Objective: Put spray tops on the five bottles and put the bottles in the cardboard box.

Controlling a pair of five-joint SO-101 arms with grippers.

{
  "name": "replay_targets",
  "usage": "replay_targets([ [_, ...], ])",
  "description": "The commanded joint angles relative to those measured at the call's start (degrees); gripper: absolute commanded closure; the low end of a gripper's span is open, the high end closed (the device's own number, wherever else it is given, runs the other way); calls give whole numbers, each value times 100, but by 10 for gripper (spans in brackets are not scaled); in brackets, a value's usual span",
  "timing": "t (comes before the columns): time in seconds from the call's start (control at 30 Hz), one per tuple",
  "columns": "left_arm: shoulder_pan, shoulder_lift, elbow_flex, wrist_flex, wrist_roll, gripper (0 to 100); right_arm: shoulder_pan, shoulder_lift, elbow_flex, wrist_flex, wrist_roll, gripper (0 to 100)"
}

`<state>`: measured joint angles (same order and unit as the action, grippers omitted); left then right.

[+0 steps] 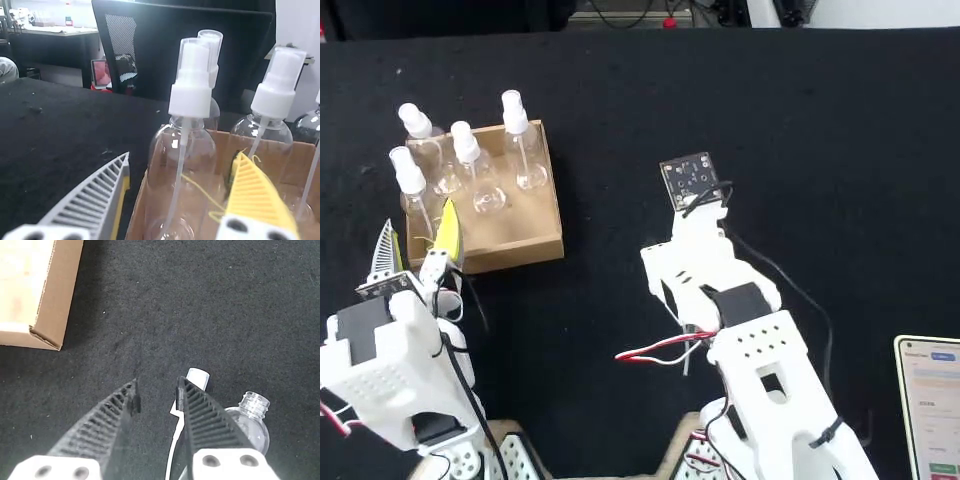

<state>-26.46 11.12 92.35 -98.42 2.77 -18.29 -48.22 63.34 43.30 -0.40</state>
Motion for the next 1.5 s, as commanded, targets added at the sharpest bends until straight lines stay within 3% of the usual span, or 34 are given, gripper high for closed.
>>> replay_targets([
  [0.0, -31, -211, 101, -97, 0, 696, -35, -75, -66, -141, 26, 874],
  [0.43, -330, -220, 356, -105, 0, 696, -35, -75, -92, -141, 26, 874],
  [1.47, -321, -571, 418, -105, 9, 696, -35, -75, -66, -141, 26, 872],
])
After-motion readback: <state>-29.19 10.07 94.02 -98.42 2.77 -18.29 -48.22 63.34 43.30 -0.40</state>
